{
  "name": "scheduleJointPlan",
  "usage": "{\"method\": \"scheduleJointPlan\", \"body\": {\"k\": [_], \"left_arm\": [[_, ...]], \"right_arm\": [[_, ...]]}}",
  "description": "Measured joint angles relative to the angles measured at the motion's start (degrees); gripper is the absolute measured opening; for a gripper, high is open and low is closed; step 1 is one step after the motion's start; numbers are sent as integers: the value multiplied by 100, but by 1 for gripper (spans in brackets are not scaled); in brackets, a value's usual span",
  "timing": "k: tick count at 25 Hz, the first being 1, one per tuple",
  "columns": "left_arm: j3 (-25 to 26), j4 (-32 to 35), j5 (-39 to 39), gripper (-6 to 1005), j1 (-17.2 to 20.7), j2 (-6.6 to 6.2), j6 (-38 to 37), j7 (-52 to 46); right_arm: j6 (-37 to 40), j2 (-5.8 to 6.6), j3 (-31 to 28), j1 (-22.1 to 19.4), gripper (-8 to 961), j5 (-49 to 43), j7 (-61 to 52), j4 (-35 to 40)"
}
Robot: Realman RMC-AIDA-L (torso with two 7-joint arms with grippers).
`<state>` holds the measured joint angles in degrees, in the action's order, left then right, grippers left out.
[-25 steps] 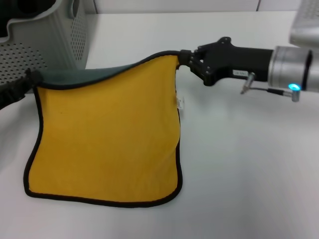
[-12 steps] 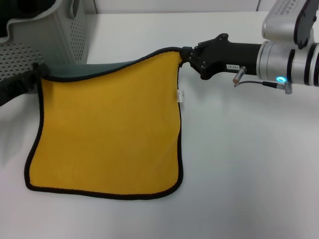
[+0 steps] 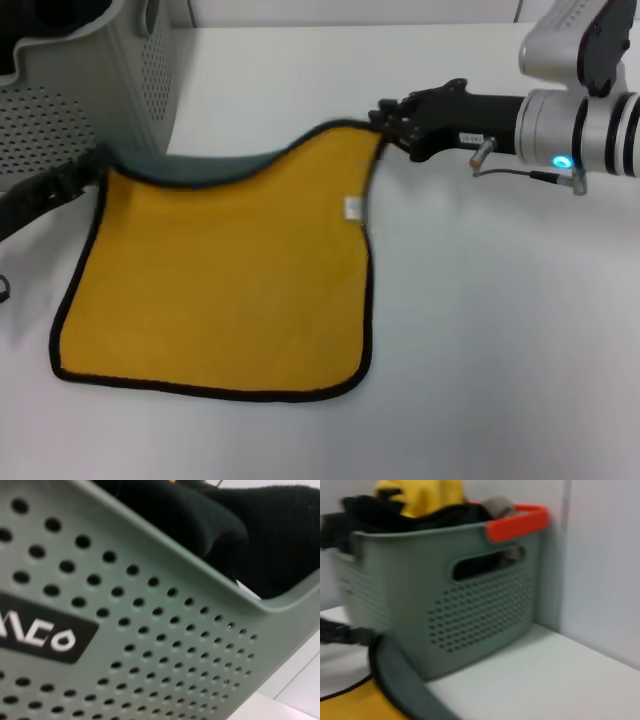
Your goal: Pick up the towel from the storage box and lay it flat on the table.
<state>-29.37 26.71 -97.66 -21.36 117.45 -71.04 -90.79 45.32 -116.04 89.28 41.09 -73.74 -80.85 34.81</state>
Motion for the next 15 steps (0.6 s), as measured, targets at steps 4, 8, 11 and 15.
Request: {"method": "scheduleJointPlan", "body": {"k": [4, 8, 11, 15], "left_arm": [[-16, -28, 14, 218, 50, 15, -75, 144], [0, -13, 25, 408, 93, 15, -221, 231], [29, -1, 85, 527, 154, 3, -487, 381], [23, 35, 138, 661, 254, -52, -1573, 1051]], "right_arm": [[-190, 12, 17, 23, 162, -8, -288, -56], [-131, 21, 13, -42, 328, -12, -294, -6], [0, 19, -11, -207, 444, 1, -295, 165], [807, 51, -204, -856, 564, 24, -271, 778]]}}
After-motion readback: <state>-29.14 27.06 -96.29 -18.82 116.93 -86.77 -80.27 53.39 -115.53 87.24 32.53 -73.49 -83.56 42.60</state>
